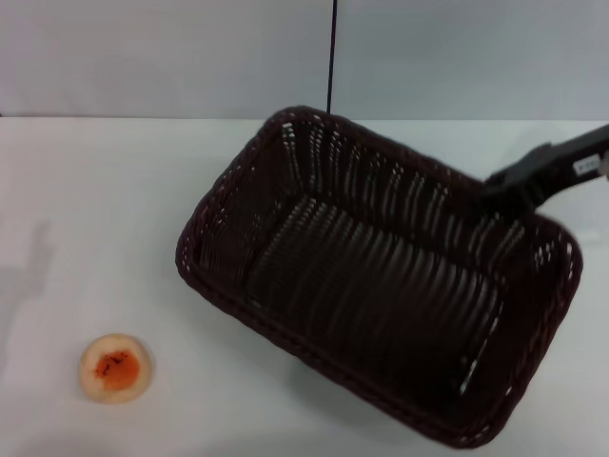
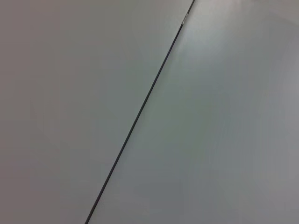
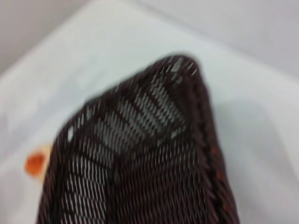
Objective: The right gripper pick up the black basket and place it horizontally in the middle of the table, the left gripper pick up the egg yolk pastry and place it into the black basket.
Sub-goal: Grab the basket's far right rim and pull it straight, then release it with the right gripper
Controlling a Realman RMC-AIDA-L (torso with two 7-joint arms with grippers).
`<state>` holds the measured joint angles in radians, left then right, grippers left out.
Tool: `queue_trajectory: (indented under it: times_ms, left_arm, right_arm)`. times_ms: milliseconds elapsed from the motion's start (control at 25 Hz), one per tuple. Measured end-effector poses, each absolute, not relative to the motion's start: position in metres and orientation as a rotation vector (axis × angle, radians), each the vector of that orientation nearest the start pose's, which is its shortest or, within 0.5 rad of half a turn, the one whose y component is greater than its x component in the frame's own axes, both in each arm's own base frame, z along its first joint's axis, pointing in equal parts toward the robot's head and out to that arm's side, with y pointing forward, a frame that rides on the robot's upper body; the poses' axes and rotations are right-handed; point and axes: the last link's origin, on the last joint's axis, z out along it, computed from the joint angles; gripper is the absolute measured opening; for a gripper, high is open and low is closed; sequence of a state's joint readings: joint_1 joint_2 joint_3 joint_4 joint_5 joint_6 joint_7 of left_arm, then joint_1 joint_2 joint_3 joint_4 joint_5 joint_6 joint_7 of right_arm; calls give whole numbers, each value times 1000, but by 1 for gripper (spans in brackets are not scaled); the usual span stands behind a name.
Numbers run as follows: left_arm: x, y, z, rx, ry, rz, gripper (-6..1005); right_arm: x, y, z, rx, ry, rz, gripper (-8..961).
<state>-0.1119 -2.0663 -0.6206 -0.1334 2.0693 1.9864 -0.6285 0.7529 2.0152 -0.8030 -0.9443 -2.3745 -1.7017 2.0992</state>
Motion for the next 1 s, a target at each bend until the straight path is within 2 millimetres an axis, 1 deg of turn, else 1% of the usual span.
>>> queue_trajectory:
  times_ms: [120,320,400,440,600,800,1000]
  left_arm:
    - [-333,180,52,-1247,-446,-1406,658]
    - [-333,180,53,-1246,-446,-1408,657]
    - [-332,180,53,-1244,-445,-1414,656]
    - [-332,180,53,-1244,-445,-1414,656]
    - [-332,181,55,-1231,-443,-1428,655]
    - [-331,181,55,-1228,-440,-1434,654]
    - [-329,183,54,-1233,-437,-1442,652]
  right_arm:
    - [203,378,48,-2819,1024,193,198]
    - [204,379,57,-2793,1013,297,194]
    - [202,379,64,-2789,984,359,193]
    - [202,379,64,-2789,984,359,193]
    - [198,379,75,-2797,920,468,192]
    - [190,380,83,-2840,843,475,196]
    - [174,379,91,-2953,650,433,199]
